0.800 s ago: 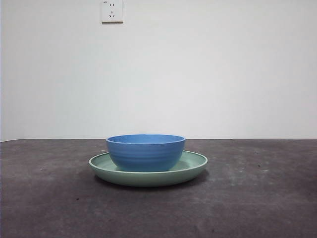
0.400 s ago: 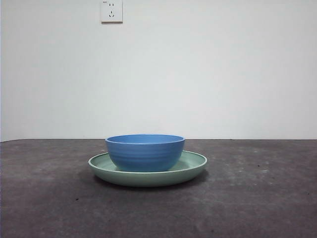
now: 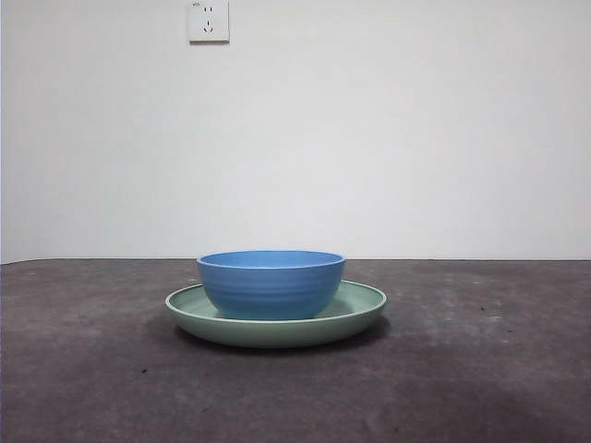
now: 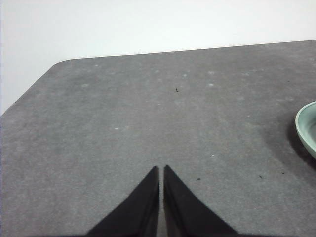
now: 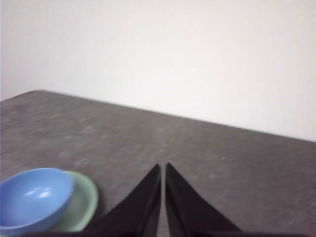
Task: Pick up the blue bowl, put it on the green plate, put it on desk
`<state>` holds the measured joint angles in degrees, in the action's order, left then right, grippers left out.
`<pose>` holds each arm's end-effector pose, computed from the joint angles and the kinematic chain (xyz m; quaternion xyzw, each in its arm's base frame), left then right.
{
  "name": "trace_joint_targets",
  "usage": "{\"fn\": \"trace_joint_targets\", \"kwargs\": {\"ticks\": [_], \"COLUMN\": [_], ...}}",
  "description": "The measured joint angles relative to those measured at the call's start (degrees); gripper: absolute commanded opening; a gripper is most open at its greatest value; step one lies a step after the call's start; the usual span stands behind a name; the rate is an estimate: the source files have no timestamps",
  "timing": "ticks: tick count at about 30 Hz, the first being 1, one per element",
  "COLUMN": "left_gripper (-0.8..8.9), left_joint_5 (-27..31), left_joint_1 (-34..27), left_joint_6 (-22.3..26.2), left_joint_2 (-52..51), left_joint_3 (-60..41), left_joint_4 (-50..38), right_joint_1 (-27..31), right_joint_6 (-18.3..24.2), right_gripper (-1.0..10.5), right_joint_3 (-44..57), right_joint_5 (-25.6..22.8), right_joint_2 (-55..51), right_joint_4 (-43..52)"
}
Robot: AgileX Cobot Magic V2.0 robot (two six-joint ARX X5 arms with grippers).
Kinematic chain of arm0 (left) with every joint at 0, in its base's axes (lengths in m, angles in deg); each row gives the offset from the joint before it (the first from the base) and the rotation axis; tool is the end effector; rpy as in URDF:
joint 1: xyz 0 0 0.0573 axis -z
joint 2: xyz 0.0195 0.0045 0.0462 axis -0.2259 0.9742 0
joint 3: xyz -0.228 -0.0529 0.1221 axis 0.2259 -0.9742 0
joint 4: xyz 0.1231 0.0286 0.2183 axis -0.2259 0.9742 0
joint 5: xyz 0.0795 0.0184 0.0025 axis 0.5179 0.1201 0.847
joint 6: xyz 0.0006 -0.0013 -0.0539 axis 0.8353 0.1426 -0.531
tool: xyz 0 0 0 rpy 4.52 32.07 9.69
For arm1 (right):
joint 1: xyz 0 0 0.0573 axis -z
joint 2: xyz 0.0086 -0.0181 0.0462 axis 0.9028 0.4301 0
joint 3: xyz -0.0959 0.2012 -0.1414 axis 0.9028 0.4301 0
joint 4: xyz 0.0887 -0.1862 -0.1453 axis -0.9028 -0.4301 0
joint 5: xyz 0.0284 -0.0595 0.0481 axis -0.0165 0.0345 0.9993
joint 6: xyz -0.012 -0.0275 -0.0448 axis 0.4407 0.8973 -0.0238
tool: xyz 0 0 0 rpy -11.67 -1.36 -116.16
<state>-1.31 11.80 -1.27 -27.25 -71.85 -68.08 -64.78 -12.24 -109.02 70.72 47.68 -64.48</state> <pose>0.0949 0.0000 0.1571 0.0403 0.0740 -0.0286 0.9960 0.0868 0.0098 0.2828 -0.0085 0.0065 0.1682 0.9857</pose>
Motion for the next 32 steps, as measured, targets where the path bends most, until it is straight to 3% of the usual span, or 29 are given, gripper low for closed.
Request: {"fn": "trace_joint_targets", "kwargs": {"ticks": [6,15,32], "left_gripper": [0.15,0.15,0.15], "left_joint_5": [0.0,0.0,0.0], "left_joint_1": [0.0,0.0,0.0], "left_joint_6": [0.0,0.0,0.0], "left_joint_2": [0.0,0.0,0.0], "left_joint_3": [0.0,0.0,0.0], "left_joint_4": [0.0,0.0,0.0], "right_joint_1": [0.11,0.11,0.11], "right_joint_6": [0.09,-0.17,-2.67], "right_gripper": [0.1,0.1,0.1], "right_joint_3": [13.29,23.69,26.75], "right_joint_5": [-3.41,-9.22,-10.16], "right_joint_2": [-6.62,-12.26,-14.93], "right_joint_4": [8.11,10.25,4.2]}}
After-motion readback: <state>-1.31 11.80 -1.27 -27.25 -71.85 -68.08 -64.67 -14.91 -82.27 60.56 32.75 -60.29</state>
